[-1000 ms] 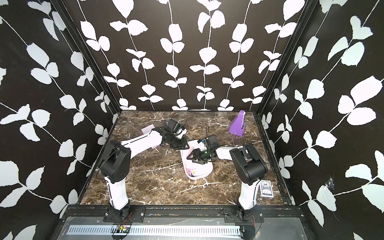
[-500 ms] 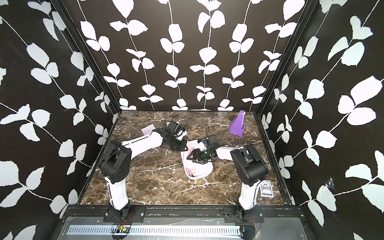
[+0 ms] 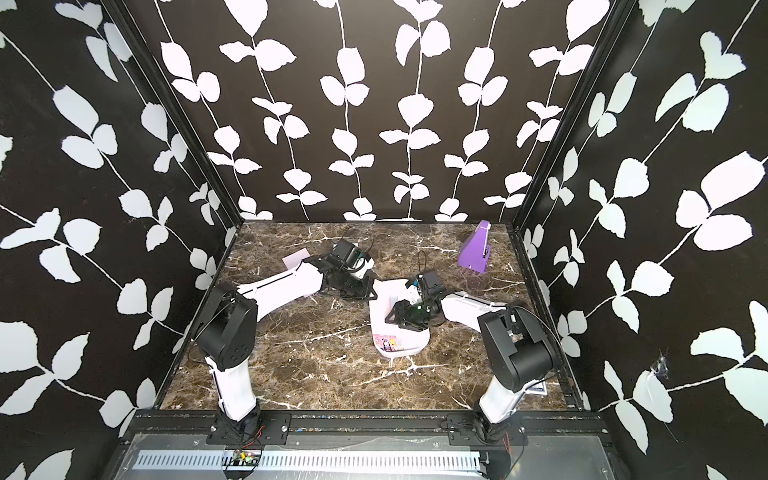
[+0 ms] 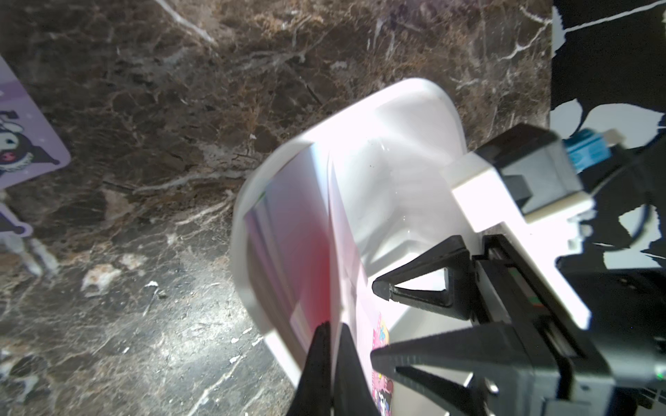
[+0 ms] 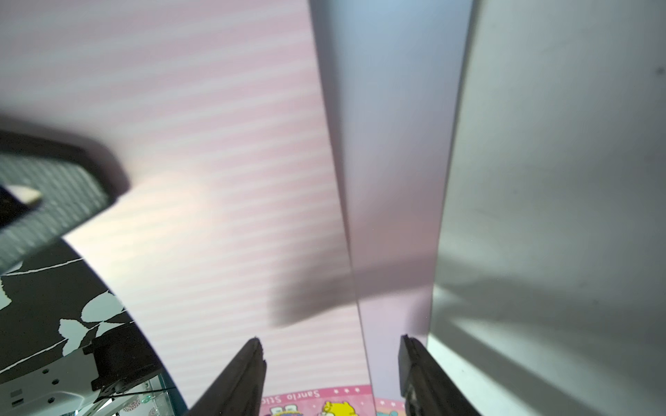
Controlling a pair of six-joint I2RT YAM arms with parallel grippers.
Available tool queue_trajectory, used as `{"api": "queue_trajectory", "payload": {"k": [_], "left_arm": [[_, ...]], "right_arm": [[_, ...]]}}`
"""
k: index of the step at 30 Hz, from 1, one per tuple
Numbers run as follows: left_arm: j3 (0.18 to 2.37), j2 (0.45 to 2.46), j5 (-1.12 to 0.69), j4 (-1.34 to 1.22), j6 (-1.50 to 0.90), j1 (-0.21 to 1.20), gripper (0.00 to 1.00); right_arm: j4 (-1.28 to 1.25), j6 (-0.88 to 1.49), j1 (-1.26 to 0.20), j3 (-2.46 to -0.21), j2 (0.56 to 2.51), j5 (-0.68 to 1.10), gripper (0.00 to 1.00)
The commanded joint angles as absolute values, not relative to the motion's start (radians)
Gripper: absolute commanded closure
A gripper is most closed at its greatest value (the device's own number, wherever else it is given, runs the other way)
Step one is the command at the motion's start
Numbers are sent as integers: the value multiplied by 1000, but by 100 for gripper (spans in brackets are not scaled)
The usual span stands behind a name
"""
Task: Take the stickers out of the storage box
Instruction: Place the storage box at the center of the board.
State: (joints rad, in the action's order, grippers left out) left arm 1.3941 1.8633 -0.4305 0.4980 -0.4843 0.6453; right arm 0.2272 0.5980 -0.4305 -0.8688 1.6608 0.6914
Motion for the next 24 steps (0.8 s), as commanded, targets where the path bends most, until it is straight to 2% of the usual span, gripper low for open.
{"api": "queue_trajectory", "payload": {"k": [1, 11, 15, 24], "left_arm": [[1393, 1792, -457, 474, -497, 649, 97], [1380, 1758, -502, 423, -532, 647, 97], [1379, 1754, -513, 405, -541, 641, 98], [1313, 1742, -654, 273, -623, 602, 99]], "right_arm": [[259, 596, -425, -847, 1610, 669, 39], [332, 591, -416, -872, 1480, 641, 39], [286, 604, -403, -845, 1465, 648, 39], [227, 629, -386, -809, 1408, 657, 38]]}}
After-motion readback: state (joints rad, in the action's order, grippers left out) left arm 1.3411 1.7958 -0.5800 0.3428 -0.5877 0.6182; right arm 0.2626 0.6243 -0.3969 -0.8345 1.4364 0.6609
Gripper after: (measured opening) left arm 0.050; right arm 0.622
